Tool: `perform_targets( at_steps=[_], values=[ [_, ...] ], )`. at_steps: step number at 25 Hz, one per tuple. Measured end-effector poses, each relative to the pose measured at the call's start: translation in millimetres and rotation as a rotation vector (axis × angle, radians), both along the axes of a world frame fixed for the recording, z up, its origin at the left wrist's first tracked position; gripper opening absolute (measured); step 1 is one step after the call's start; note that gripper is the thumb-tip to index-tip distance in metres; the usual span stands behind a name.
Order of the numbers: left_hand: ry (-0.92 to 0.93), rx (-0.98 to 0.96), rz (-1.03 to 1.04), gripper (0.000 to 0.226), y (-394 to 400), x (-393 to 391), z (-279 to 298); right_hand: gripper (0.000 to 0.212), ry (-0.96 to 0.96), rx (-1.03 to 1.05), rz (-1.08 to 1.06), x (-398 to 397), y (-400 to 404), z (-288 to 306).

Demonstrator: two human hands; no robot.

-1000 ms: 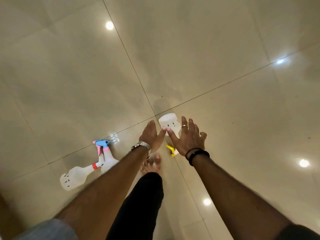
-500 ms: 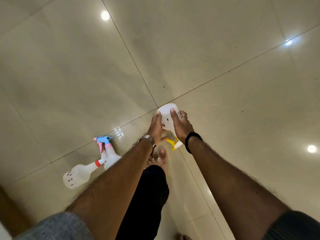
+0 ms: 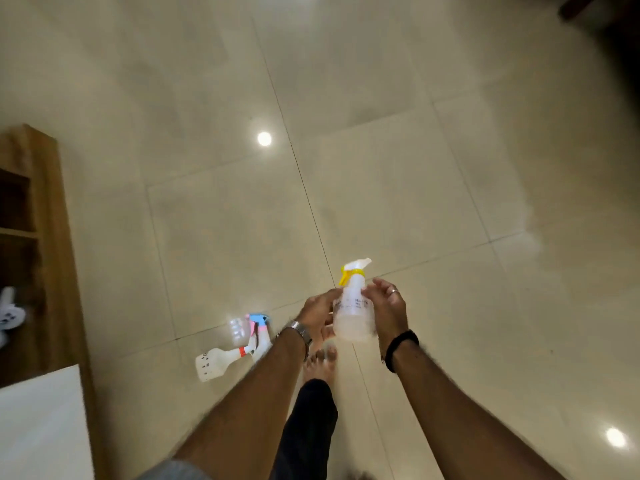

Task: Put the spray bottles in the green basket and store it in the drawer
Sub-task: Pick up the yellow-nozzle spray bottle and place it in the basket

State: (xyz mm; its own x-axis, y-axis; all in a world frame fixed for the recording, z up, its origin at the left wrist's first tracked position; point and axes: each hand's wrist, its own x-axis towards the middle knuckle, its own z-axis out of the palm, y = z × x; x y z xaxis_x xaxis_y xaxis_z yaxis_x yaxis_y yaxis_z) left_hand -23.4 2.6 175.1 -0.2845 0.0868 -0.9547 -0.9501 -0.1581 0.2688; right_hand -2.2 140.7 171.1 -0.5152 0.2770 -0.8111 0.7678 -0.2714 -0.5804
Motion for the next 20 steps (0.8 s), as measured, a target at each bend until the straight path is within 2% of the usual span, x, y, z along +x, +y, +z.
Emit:
perform_targets(
  at_steps=[2,4,7,12,15,20],
  values=[
    [0.072,0.0,0.032,0.014,-8,3,59,0.011,-0.016,-0.02,0.12,-1,-5,58],
    [0.16,-0.016,0.073,0.006,-14,13,113,0.019,-0.011,-0.038,0.241,3,-12,113],
    [0.269,-0.04,0.144,0.014,-19,45,179,0.032,0.063,0.012,0.414,23,-20,179],
    [0.399,-0.054,0.259,0.029,-23,131,290,0.023,0.257,0.088,0.584,96,-25,284],
    [0.477,-0.066,0.331,0.036,-28,186,335,0.031,0.374,0.068,0.653,144,-30,327],
    [0.532,-0.153,0.447,0.024,-51,275,393,0.035,0.458,0.05,0.821,218,-63,378]
  ],
)
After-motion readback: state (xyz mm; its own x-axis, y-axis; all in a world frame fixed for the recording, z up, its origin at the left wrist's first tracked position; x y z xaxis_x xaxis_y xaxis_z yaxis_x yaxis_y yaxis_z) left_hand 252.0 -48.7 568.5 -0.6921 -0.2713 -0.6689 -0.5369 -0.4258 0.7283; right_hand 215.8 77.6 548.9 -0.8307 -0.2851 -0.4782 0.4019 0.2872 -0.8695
